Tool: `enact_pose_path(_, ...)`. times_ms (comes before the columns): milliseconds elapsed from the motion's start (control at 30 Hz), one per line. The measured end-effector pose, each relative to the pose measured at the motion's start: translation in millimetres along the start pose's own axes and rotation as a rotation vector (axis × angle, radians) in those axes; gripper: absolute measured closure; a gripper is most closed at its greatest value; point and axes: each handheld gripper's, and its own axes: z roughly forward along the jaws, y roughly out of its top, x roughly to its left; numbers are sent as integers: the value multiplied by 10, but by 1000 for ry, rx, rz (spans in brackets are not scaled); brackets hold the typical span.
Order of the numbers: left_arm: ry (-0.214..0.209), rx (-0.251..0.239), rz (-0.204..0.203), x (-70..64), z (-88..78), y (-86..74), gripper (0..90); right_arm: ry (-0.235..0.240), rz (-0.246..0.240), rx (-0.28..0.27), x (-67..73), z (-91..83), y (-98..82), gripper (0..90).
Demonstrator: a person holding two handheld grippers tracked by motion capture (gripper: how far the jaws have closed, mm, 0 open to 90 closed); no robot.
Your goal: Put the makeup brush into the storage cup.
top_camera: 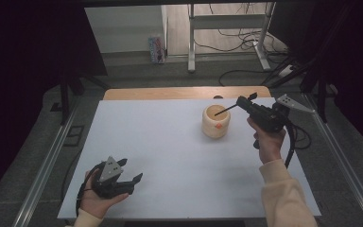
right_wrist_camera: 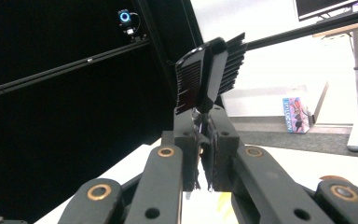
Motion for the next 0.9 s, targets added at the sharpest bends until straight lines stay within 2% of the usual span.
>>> enact_pose_path(433, 0, 3, 2, 4, 2, 1, 254, -54, -26, 26, -107, 141, -26, 843)
enact_pose_path(567, 2, 0, 0, 6, -2, 0, 254, -79, -62, 56, -141, 201, -52, 843)
enact_pose_path(900, 5, 0, -2, 14, -3, 0, 254, -88, -65, 79, -215, 326, -95, 843)
